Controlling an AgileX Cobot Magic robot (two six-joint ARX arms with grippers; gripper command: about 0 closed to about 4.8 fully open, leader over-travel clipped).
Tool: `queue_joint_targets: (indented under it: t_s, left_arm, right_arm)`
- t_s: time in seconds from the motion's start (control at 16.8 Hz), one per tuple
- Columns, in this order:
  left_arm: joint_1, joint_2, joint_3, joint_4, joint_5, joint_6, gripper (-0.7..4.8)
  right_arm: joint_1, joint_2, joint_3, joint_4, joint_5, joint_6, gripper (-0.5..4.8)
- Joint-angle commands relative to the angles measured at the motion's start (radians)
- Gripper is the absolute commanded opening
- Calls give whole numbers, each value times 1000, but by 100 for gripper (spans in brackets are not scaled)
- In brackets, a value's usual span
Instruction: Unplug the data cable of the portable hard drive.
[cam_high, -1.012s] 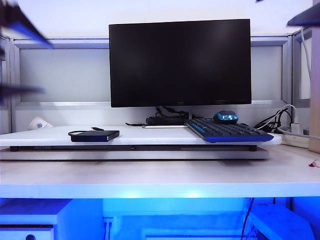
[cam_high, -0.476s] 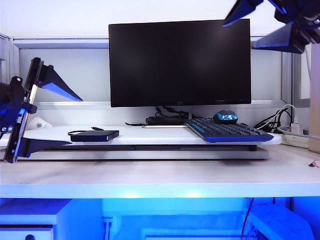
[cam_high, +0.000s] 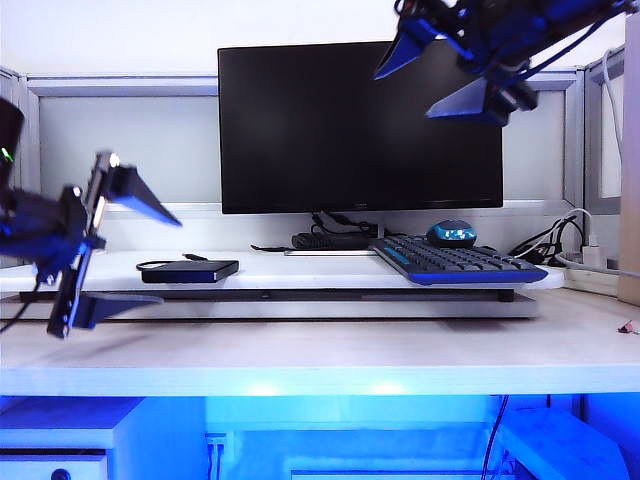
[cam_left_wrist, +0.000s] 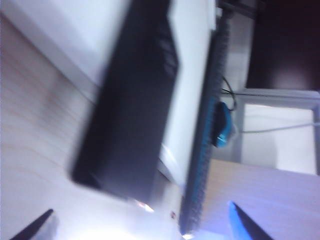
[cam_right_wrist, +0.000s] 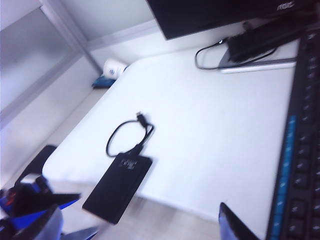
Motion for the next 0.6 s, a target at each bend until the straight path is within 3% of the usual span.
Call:
queue_joint_targets:
  t_s: [0.06, 0.48, 0.54, 0.6]
  left_arm:
    - [0, 37, 32, 15, -3, 6, 479]
    - [-8, 132, 168, -10, -29, 27, 479]
    - [-14, 142, 168, -16, -29, 32, 372]
    - [-14, 143, 168, -17, -29, 33, 331]
  right_arm:
    - [5, 13, 13, 15, -6, -4, 400]
    - [17, 89, 58, 23, -18, -26, 399]
    - [17, 105, 86, 19, -18, -26, 399]
    - [17, 108, 95, 19, -18, -26, 399]
